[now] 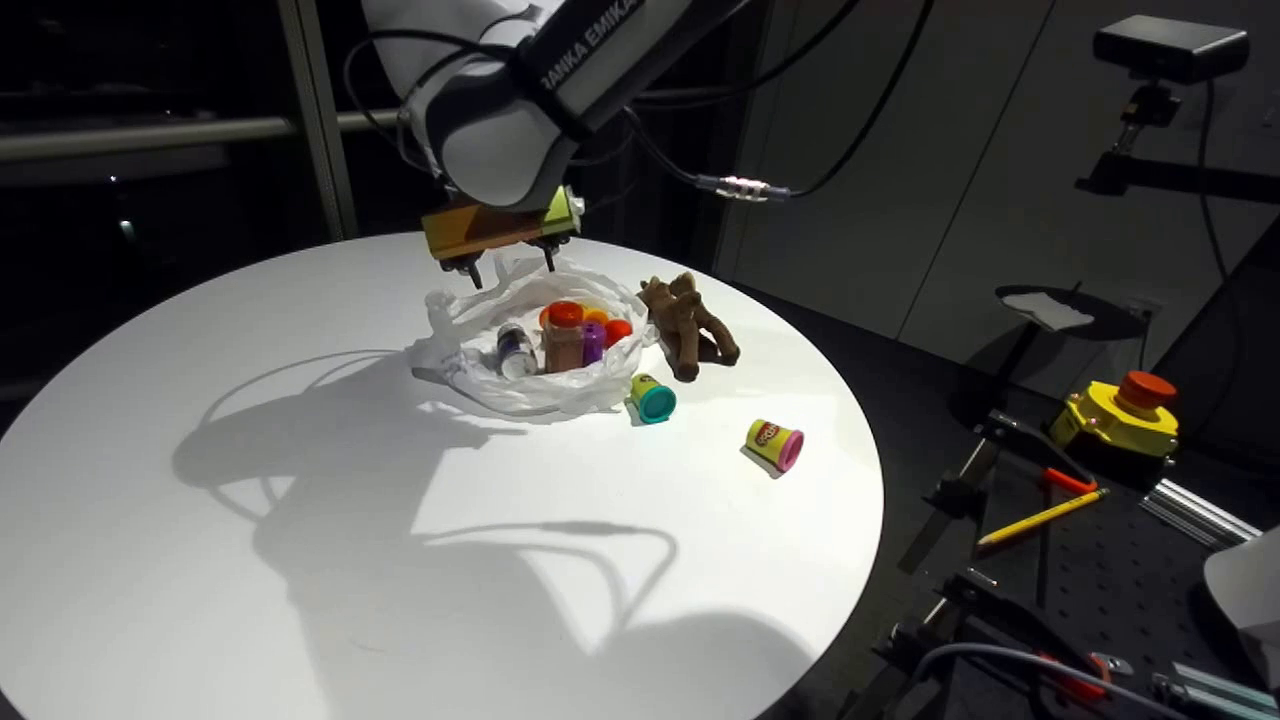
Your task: Pick up the objects from the table and put them on the plastic
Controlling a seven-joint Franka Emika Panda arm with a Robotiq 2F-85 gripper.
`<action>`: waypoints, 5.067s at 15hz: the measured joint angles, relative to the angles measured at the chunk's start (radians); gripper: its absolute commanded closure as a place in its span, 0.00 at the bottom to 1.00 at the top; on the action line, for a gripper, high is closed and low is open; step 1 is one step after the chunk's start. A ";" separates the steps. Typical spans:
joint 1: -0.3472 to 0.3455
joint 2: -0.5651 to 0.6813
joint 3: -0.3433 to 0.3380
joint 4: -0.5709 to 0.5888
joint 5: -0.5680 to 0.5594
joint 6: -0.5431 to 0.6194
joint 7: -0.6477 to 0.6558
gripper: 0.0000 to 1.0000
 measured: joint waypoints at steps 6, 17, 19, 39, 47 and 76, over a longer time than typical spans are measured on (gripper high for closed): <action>-0.034 -0.257 0.140 -0.279 0.054 -0.015 -0.261 0.00; -0.180 -0.508 0.224 -0.899 0.209 0.210 -0.598 0.00; -0.199 -0.520 0.206 -1.020 0.209 0.340 -0.601 0.00; -0.208 -0.495 0.154 -1.074 0.324 0.608 -0.647 0.00; -0.202 -0.359 0.163 -0.922 0.339 0.533 -0.647 0.00; -0.171 -0.579 0.018 -0.904 0.337 0.485 -0.580 0.73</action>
